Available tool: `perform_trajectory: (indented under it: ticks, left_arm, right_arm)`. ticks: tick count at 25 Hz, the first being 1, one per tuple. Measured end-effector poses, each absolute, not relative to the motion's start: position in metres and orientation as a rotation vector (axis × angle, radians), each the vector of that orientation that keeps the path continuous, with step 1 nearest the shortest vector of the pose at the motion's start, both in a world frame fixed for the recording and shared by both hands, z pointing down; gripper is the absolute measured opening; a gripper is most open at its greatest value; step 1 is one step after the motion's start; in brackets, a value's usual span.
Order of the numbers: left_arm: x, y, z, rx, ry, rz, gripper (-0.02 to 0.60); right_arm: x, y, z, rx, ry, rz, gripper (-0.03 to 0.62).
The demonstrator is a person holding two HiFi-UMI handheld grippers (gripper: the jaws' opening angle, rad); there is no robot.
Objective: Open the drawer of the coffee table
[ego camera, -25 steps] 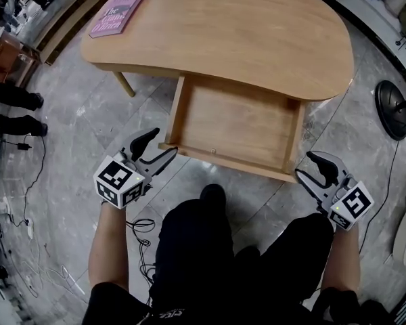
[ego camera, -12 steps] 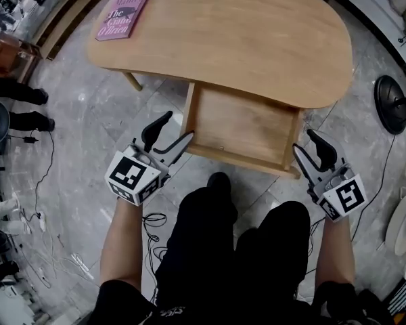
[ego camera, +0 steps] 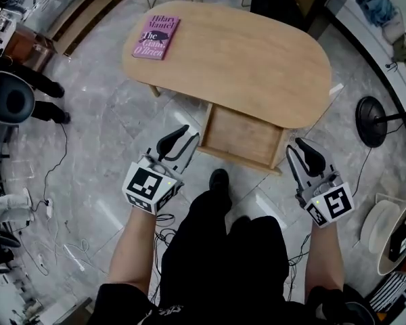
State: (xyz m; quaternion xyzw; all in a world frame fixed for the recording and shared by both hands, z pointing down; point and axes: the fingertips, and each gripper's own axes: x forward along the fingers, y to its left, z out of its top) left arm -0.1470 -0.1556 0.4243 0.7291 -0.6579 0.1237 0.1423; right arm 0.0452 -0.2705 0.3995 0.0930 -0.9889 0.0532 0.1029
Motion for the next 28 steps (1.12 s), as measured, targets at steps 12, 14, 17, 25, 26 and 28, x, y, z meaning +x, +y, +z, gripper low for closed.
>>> perform_trajectory:
  ticks: [12, 14, 17, 25, 26, 28]
  left_arm:
    - [-0.101, -0.104, 0.259, 2.014, -2.039, 0.202, 0.009]
    - [-0.084, -0.093, 0.237, 1.991, -2.059, 0.166, 0.009]
    - [-0.062, -0.067, 0.210, 1.939, -2.091, 0.146, 0.009]
    - [-0.033, -0.006, 0.172, 1.897, -2.124, 0.201, 0.009]
    - [-0.031, -0.001, 0.170, 1.893, -2.129, 0.202, 0.009]
    - [-0.033, 0.007, 0.167, 1.877, -2.140, 0.201, 0.009]
  right_arm:
    - [0.114, -0.208, 0.239, 0.326, -2.956, 0.127, 0.005]
    - [0.133, -0.191, 0.224, 0.342, -2.964, 0.158, 0.005]
    - [0.156, -0.162, 0.205, 0.341, -2.977, 0.199, 0.005]
    - [0.181, -0.110, 0.168, 0.306, -3.005, 0.194, 0.005]
    - [0.183, -0.104, 0.163, 0.310, -3.006, 0.196, 0.005]
    - [0.186, -0.094, 0.157, 0.320, -2.999, 0.207, 0.003]
